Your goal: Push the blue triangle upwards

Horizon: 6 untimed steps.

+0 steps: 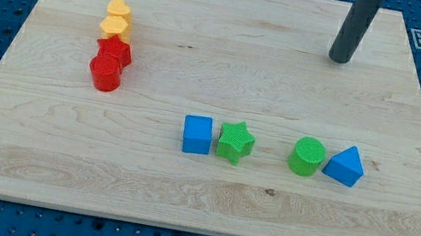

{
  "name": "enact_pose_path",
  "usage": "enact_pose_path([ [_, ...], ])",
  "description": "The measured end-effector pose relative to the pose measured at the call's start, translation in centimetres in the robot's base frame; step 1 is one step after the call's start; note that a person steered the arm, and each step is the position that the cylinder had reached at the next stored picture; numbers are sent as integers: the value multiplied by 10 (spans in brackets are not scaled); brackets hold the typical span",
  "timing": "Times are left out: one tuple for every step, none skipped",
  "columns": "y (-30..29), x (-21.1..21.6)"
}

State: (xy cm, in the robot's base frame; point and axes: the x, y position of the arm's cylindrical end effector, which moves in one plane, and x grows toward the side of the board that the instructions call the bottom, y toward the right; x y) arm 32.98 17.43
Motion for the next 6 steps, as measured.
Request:
enact_pose_path([
  [0,0],
  [0,4],
  [16,29],
  [81,59],
  [135,133],
  [141,217],
])
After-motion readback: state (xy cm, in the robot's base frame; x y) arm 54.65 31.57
